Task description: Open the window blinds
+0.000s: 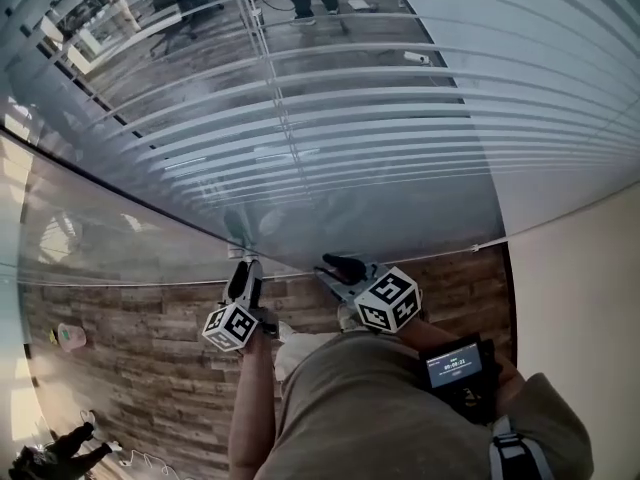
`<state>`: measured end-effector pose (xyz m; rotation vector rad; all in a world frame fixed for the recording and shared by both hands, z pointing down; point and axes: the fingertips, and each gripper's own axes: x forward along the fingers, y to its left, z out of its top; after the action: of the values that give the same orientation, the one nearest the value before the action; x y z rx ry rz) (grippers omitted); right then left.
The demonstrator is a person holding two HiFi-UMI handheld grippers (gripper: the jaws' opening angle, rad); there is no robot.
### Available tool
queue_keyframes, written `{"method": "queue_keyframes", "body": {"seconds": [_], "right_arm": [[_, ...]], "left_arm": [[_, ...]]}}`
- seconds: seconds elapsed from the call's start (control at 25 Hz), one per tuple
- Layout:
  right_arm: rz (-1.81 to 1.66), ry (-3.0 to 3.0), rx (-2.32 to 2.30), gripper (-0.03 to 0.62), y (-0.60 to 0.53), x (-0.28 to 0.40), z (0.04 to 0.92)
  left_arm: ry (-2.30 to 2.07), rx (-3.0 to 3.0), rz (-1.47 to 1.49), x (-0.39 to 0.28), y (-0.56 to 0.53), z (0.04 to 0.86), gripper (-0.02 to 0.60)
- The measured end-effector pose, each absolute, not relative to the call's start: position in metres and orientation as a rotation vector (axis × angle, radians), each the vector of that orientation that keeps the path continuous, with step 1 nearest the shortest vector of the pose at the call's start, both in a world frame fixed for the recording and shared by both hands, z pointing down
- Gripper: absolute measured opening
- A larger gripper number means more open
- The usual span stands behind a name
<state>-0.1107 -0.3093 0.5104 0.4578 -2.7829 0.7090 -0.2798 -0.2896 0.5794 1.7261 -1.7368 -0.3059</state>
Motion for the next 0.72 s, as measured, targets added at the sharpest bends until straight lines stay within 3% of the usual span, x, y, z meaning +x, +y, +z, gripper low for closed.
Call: {"method": "queue_keyframes", "body": {"seconds": [0.16,0.36,0.6,0.72], "right_arm": [[0.716,-2.789,0.461,0.109,-0.301,-0.11,0.509],[0.729,-2.793,0.446,0.109,-0.305,-0.112,0.508],[0.734,-2.796,0.448,0.109,-0.308,-0.114,0.506],[0.756,-2.792,0.451,0.109,-0.309,-0.114,0.507]], "left_arm": [[-1.875,1.905,-0.191,-0.274,-0.276,0.525,0.184],[-1.787,1.853,-0.453,-0.275,-0.284,0.489,0.184],[-1.742,1.754,-0.566,-0.286,-0.288,0.491,0.184],[-1.727,1.749,-0.597,-0.287,-0.292,0.485,0.138]]}}
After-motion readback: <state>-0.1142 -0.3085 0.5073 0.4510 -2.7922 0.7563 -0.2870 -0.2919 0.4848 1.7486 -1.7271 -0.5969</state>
